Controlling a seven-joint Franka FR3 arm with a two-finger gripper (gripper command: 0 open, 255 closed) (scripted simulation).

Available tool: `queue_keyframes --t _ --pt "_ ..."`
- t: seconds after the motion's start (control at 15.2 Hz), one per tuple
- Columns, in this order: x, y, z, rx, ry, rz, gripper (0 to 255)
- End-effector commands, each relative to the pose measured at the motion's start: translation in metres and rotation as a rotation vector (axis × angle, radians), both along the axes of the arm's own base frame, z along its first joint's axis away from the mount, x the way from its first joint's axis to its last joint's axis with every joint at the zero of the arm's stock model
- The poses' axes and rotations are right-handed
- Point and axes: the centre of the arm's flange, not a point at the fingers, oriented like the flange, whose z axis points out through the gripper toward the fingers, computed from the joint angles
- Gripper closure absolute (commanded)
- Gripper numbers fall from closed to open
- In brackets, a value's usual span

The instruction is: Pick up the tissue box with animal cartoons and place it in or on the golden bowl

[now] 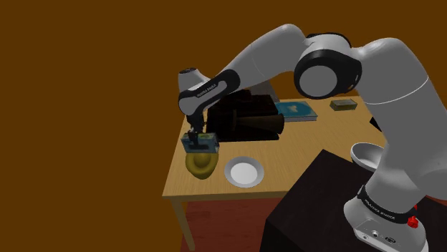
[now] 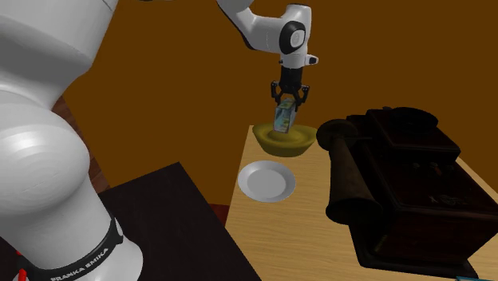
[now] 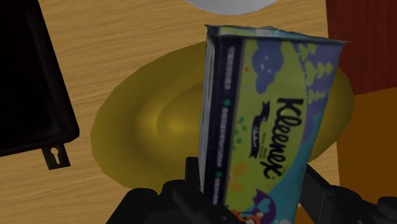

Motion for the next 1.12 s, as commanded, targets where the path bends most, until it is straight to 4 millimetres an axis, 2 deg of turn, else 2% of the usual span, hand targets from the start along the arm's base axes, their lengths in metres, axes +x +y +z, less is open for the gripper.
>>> queue_keyframes --t 0.0,0.26,0.79,0.86,1.06 --pt "-0.001 -0.001 -0.01 0.0 -0.001 0.0 255" --pt "-0.001 -0.001 -0.032 0.0 -0.001 0.0 255" --pt "-0.001 -0.001 -0.032 0.0 -0.001 0.0 255" --pt "-0.001 0.0 -0.032 0.0 -0.001 0.0 0" --pt "-0.002 -0.001 -0.033 0.0 -0.001 0.0 0"
